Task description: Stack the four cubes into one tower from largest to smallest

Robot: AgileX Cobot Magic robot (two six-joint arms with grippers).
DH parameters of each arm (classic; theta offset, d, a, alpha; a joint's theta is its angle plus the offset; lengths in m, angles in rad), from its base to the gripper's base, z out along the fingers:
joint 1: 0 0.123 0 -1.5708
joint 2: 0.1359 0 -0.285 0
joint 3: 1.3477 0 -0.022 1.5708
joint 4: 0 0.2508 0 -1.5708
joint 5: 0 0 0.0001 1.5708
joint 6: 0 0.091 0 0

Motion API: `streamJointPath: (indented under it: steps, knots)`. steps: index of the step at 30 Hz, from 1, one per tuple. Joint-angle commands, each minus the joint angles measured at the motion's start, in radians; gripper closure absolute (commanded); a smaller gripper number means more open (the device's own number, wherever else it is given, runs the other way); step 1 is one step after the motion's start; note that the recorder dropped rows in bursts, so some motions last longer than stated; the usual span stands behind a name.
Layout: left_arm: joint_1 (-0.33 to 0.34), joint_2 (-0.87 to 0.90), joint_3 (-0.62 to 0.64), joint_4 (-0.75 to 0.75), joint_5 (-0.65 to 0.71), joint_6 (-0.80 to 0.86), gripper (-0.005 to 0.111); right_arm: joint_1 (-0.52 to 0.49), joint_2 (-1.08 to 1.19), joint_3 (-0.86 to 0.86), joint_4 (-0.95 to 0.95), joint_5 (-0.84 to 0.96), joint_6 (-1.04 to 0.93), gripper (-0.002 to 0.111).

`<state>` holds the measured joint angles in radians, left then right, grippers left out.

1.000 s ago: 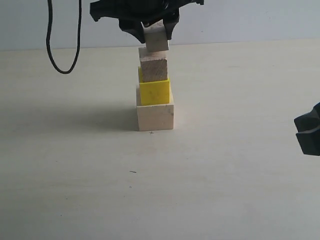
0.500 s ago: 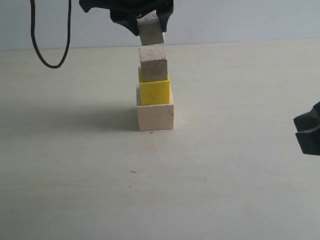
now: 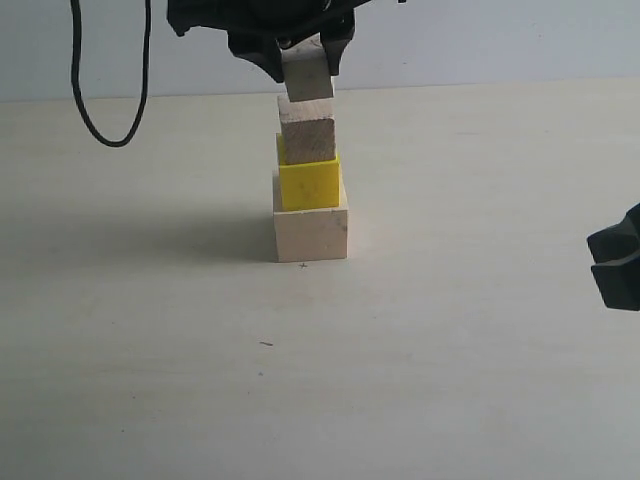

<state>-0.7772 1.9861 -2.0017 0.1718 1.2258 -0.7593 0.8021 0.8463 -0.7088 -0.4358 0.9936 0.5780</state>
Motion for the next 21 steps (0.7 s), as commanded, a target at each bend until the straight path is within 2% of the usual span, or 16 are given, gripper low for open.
streamJointPath:
  steps: [1, 21]
  knots:
    - [-0.001, -0.004, 0.002, 0.024, -0.005, -0.007, 0.107, 0.001, -0.008, 0.003, 0.007, -0.016, 0.001, 0.055]
    - [-0.001, 0.012, 0.002, 0.027, -0.005, -0.015, 0.107, 0.001, -0.008, 0.003, 0.008, -0.003, -0.003, 0.055]
